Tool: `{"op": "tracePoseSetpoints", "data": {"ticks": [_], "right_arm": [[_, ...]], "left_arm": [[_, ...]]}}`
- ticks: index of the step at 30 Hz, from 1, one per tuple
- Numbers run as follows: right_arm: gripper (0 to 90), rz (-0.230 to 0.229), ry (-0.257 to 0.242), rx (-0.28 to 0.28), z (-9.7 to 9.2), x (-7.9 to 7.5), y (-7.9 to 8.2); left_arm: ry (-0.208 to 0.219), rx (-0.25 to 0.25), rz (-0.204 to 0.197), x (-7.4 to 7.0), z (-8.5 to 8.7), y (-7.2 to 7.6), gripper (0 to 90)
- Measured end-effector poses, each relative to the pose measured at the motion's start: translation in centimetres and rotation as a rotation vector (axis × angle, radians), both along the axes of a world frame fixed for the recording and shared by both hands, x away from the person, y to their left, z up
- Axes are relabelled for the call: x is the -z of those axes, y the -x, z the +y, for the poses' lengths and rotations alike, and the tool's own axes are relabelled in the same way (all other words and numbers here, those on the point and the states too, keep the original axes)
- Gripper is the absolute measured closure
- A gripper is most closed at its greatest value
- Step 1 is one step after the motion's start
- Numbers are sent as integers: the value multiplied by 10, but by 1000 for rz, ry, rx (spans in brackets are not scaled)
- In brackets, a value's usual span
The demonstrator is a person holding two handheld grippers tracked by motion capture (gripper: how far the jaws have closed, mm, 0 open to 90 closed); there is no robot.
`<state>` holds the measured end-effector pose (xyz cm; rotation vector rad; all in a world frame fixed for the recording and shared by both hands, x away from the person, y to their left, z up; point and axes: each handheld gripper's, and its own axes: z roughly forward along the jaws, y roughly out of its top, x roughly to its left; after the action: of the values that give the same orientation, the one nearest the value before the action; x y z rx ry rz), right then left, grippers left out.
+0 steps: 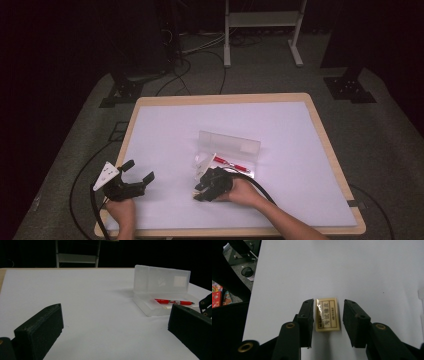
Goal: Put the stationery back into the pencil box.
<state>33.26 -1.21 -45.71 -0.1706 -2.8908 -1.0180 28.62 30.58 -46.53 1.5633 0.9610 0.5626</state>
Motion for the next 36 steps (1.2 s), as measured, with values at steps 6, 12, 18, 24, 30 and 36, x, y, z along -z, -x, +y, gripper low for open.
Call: {"op": "tracePoseSetpoints", "data": {"ticks": [6, 12, 18, 24, 30, 36], "right_arm": [[661, 3, 9, -5, 1, 2, 0], [673, -6, 13, -6, 2, 2, 1], [675, -12, 8, -7, 1, -4, -1], [675, -17, 3, -3, 1, -15, -5], [675, -31, -1, 8, 2, -23, -12], [675, -24, -22, 30, 1, -35, -20]], "left_arm": [[1, 0, 0, 0, 0, 0, 0], [-1, 1, 0, 0, 0, 0, 0], [0, 1, 0, 0, 0, 0, 0], [0, 0, 1, 0, 0, 0, 0], [-1, 1, 2, 0, 0, 0, 0], [-4, 0, 2, 0, -1, 0, 0]]}}
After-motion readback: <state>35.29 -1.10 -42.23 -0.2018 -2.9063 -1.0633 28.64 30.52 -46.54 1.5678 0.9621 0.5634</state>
